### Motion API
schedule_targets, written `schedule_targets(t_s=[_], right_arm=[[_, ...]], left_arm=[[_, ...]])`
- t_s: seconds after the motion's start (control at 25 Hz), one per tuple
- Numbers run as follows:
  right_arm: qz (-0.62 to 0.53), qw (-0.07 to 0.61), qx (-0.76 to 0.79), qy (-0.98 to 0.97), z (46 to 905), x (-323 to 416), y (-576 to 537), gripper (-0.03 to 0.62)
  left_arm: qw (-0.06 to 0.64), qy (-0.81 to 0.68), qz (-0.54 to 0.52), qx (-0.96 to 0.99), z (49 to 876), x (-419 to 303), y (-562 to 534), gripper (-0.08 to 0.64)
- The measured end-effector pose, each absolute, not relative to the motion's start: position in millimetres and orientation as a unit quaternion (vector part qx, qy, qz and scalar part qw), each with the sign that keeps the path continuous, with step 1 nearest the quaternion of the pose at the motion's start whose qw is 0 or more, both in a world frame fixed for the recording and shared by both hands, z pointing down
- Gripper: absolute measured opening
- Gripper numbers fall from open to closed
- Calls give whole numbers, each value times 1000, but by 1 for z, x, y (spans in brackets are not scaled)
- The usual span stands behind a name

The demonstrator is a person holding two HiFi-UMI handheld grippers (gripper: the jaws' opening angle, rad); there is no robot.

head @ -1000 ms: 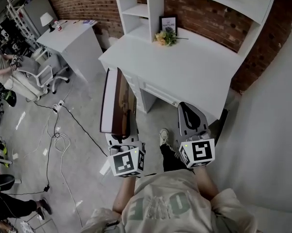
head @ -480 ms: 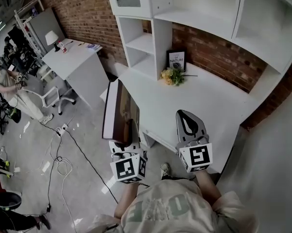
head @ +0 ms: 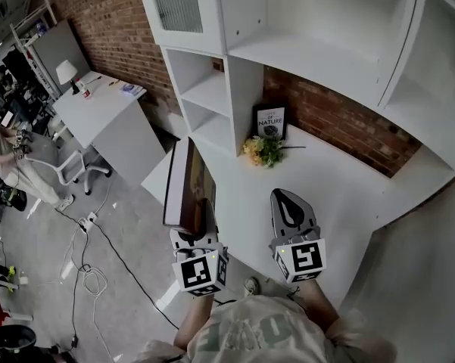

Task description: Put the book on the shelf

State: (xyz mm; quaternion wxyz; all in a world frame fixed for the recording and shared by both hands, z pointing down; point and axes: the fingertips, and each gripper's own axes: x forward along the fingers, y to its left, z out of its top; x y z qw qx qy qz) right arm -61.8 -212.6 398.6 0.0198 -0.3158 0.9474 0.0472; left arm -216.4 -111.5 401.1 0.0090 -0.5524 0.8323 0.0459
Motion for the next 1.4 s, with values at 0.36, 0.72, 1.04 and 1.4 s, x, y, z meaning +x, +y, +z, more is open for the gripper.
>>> schedule_targets(t_s=[0.36,0.72,1.04,1.4], right_arm=[[56,22,-349,935,391,-77,-253,17],[72,39,-381,921,380,-84,-272,17],[79,27,-400,913,380,-83,-279,17],[26,34,-426,904,385,-60,-280,17]], left_arm=[[1,803,57,-593,399,-228,-174,155],[24,778,74,-624,382,-235,-202,155],[2,757,68,-650,388,-229,-218,155],[28,687,90,-721,304,-196,-266,155]])
